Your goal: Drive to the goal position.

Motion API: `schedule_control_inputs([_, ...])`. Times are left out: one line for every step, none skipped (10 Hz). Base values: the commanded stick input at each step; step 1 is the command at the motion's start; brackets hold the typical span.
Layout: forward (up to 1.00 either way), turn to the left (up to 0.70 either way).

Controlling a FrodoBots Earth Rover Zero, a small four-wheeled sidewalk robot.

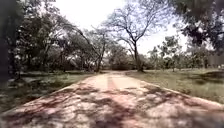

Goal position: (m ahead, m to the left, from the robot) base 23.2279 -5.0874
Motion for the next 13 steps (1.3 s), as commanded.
schedule_control_inputs([0.7, 0.0])
schedule_control_inputs([0.7, 0.0])
schedule_control_inputs([0.7, 0.0])
schedule_control_inputs([0.7, 0.0])
schedule_control_inputs([0.7, 0.0])
schedule_control_inputs([0.7, 0.0])
schedule_control_inputs([0.7, 0.0])
schedule_control_inputs([0.7, 0.0])
schedule_control_inputs([0.7, 0.0])
schedule_control_inputs([0.7, 0.0])
schedule_control_inputs([0.7, 0.0])
schedule_control_inputs([0.7, 0.0])
schedule_control_inputs([0.7, 0.0])
